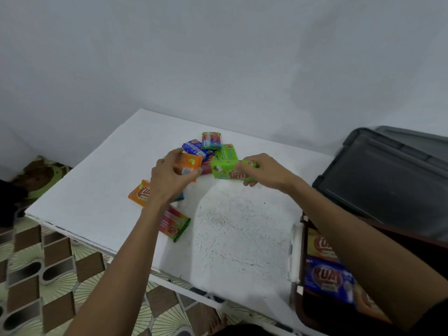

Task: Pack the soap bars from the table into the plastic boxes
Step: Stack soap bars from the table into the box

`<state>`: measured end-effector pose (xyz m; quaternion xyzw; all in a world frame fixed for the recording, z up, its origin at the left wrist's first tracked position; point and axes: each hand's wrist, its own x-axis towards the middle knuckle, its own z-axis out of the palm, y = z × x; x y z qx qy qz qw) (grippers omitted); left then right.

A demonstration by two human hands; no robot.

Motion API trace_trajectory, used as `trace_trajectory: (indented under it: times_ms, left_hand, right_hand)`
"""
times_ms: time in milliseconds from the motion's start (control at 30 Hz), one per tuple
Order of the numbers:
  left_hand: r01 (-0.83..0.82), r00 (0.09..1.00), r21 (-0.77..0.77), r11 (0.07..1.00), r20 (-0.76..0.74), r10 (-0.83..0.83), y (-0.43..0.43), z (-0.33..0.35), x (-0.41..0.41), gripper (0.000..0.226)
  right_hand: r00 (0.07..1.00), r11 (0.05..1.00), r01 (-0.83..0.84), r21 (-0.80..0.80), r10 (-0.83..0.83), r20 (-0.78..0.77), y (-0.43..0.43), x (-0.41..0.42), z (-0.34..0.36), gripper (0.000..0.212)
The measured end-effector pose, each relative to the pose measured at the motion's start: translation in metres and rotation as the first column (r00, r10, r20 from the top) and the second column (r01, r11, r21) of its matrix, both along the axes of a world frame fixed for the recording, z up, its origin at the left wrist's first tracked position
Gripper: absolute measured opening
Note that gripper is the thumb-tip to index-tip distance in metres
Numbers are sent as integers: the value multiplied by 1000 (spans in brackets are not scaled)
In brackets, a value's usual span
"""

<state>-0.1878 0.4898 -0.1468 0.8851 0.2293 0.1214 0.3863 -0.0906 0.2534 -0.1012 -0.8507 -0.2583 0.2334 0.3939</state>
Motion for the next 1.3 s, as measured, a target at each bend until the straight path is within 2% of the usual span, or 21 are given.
trace_trajectory:
  times_ms: [100, 233, 367, 467, 533, 667, 733, 800, 867, 1000, 1100, 1233, 1300]
  left_hand:
    - [105, 988, -184, 977, 127, -82, -26, 14, -4, 63]
    - [247, 958, -405, 880, 241, -158, -61, 30, -7, 47]
    - [404, 909, -519, 753, 319, -268, -105, 48, -14, 48]
    - [510, 860, -552, 660, 345, -376, -134, 55, -17, 56]
    - [543, 837, -621, 565, 347, -423, -150, 57, -16, 61]
    - [551, 809, -773, 313, 402, -429, -186, 57, -13, 58]
    - [529, 815, -806, 267, 395, -423, -200, 55, -13, 55]
    - [522, 814, -806, 281, 372, -447, -211, 52, -13, 56]
    - [526, 808, -786, 324, 344, -478, -221, 48, -13, 56]
    - [549, 814, -690, 472, 312, -491, -240, 44, -14, 42]
    - [566, 811, -611, 554, 291, -508, -251, 41, -15, 38]
    - [567, 817, -551, 613, 279, -505, -256, 36, -16, 39]
    - [551, 829, -546, 631, 274, -488, -256, 36, -17, 39]
  right_hand:
    - [996, 983, 64, 173, -54, -64, -32, -8, 17, 35]
    - [987, 942, 136, 308, -102, -122, -73, -25, 34, 28]
    - [966, 916, 246, 316, -205, -156, -119, -39, 38, 21]
    - [934, 879, 324, 349, -240, -263, -149, -50, 38, 15]
    - [908, 839, 374, 395, -246, -339, -168, -59, 36, 22]
    - [890, 813, 403, 420, -241, -388, -205, -75, 35, 55]
    - [886, 818, 416, 398, -266, -380, -223, -84, 35, 65]
    - [872, 801, 456, 388, -315, -375, -238, -92, 34, 66]
    - [858, 766, 500, 404, -372, -355, -253, -99, 34, 54]
    - [840, 759, 542, 360, -484, -245, -276, -111, 32, 32]
    - [820, 776, 571, 268, -558, -130, -288, -118, 27, 33]
    - [850, 813, 523, 254, -518, -92, -298, -128, 21, 46]
    - [858, 828, 511, 233, -506, -85, -303, -131, 16, 37]
